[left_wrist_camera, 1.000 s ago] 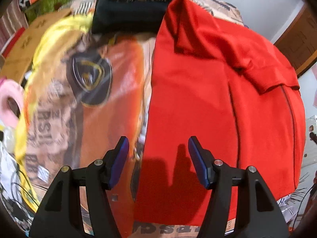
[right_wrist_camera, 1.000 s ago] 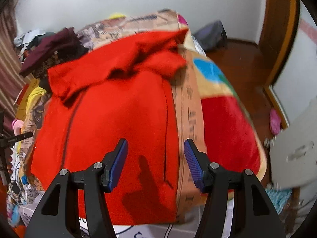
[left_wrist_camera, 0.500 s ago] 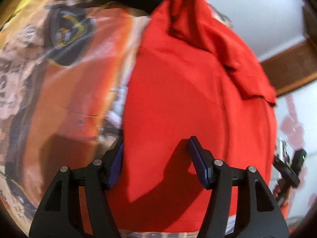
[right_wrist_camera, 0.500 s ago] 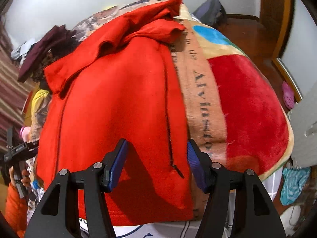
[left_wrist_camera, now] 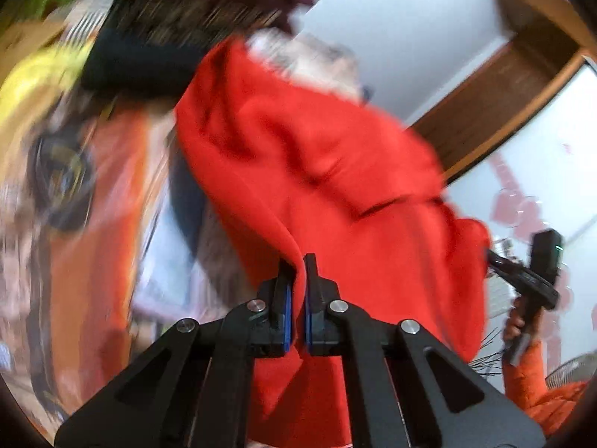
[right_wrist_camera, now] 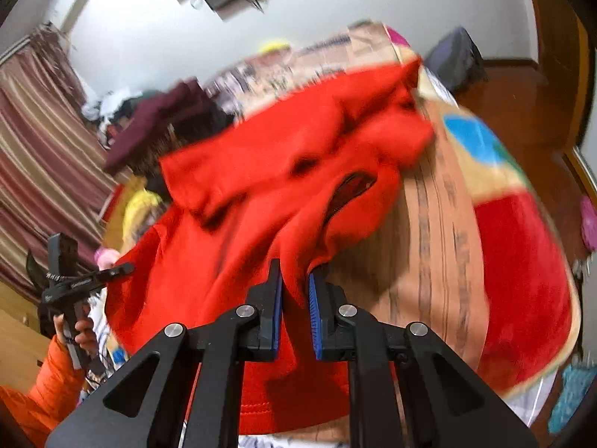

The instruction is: Fold large clothes

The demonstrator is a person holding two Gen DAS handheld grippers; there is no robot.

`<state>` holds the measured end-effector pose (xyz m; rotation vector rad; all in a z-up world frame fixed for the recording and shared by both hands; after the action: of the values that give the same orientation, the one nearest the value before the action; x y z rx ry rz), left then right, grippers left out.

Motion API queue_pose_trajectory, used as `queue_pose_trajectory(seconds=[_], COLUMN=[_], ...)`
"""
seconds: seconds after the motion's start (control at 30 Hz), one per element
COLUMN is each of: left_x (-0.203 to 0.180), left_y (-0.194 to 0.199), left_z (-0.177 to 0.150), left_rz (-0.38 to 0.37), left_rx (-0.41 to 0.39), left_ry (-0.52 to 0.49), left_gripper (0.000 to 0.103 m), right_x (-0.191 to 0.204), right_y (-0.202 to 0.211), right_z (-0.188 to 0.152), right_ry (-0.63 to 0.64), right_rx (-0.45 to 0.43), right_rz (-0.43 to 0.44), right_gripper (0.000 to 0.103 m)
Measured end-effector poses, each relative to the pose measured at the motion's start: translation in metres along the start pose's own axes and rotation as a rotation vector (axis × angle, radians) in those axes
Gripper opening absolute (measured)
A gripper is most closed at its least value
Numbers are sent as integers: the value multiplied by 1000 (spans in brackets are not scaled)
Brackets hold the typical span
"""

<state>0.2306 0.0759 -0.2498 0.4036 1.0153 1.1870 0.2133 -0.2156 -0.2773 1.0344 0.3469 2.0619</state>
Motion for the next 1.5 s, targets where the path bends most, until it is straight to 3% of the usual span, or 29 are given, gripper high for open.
queue_pose_trajectory(seconds=[0.2, 0.33, 0.5, 0.67, 0.83, 1.0, 1.13, 1.2, 1.3, 1.4, 1.5], left_x=[-33, -19, 16, 39, 51, 41, 24, 18, 14, 20, 30], left_y=[21, 7, -35, -90, -99, -74, -39, -28, -20, -23, -36], left_z=[90, 153, 195, 196, 192, 191, 193, 191, 177, 159, 137], left_rz=[15, 143, 309, 416, 464, 493, 503, 513, 553, 574, 598], left_rx=[-150, -231, -229, -139, -114, -159, -233, -246, -247, -207, -171], left_ry=[-59, -24, 23, -8, -40, -89, -133, -162, -213, -210, -161], left_gripper=[3, 3, 3, 4, 9, 29, 47, 51, 63, 82, 85], right_x=[8, -12, -62, -112, -123, -111, -95, -87, -75, -68, -65], right_y=[-11, -25, -56, -95, -93, -81, -59, -36, -12, -8, -14], right_z=[69, 121, 163, 163, 163, 169, 178, 186, 189, 175, 149], right_ry=[91, 67, -22, -89, -128, -116, -23, 30, 63, 88, 92], right_rx=[-71, -122, -139, -70, -63, -44, -102, -178, -239, -182, -105], right_rz=[-8, -32, -102, -183, -164, -166, -267, -347, -347, -336, -314], right_gripper=[11, 11, 11, 11, 11, 17, 26, 41, 60, 62, 62])
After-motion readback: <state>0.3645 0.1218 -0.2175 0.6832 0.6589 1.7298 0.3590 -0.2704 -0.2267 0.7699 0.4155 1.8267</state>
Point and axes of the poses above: each gripper's, at about its wrist camera, not at the fingertips, and y roughly against the way its jaws point, x to its left, z to its top, the point moved 9 cm from there along -y, roughly the way its jaws point, and after that the axes turned 10 degrees about z, right-handed, at the moved point
